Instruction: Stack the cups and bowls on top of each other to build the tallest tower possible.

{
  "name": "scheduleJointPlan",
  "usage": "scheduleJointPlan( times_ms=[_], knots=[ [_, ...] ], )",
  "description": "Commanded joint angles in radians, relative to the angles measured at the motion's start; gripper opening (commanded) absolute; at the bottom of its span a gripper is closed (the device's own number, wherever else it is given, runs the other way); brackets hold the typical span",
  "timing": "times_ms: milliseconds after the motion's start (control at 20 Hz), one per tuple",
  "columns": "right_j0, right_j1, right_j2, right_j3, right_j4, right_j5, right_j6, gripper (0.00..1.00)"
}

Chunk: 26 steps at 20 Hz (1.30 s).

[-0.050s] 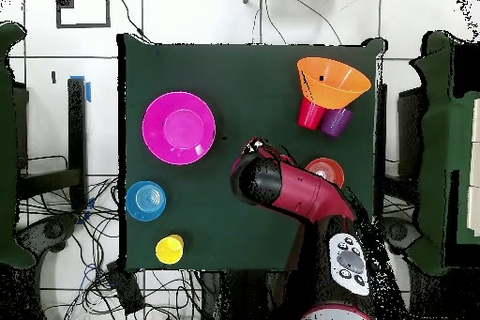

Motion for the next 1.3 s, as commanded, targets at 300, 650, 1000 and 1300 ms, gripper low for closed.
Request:
scheduleJointPlan(
  times_ms=[300,650,1000,1300],
  knots=[
    [-0.005,0.088,0.058,0.065,0.006,-0.039,0.154,1.00],
    [-0.016,0.115,0.061,0.063,-0.001,-0.076,0.152,1.00],
    [-0.043,0.127,0.071,0.050,-0.012,-0.085,0.128,1.00],
    [-0.062,0.127,0.076,0.044,-0.022,-0.080,0.112,1.00]
  ],
)
